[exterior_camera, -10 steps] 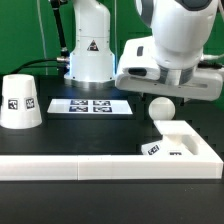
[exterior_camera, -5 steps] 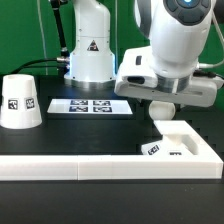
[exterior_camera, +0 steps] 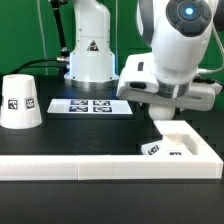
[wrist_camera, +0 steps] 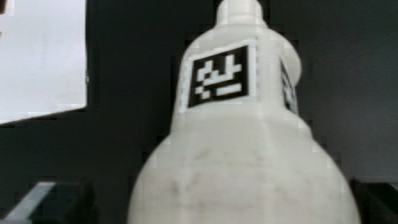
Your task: Assemble lamp
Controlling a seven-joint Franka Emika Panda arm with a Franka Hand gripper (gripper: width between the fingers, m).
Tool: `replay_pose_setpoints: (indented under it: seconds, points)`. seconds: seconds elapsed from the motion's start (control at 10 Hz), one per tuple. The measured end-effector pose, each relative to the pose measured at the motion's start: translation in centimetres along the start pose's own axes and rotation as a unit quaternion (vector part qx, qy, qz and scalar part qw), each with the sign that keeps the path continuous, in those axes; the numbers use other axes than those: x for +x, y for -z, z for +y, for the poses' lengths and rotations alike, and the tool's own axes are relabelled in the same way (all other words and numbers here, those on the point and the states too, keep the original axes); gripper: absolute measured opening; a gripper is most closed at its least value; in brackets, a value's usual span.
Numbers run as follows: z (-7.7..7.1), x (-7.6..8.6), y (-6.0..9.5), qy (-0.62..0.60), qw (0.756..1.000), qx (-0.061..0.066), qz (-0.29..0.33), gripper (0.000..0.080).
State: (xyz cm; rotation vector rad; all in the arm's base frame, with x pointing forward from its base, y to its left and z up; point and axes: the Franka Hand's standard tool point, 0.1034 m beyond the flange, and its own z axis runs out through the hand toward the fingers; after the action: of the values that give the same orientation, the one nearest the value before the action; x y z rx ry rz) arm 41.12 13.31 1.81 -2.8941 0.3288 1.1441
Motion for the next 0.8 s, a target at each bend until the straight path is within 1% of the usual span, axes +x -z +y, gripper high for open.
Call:
replay_pose_setpoints:
  seconds: [0.3,0.4,0.6,0.8]
  points:
    - [-0.03,0.03,-0.5,0.0,1.0,-0.002,-0.004,0.0699]
    - [-0.04,0.06,-0.48,0.0,1.0,-0.002,-0.004,0.0579]
    - [-0.06,0.1,-0.43,0.0,1.0,-0.002,-0.004,0.0576]
    - [-0.08,0.28,-0.04,0.007,1.0,-0.003,0.001,0.0576]
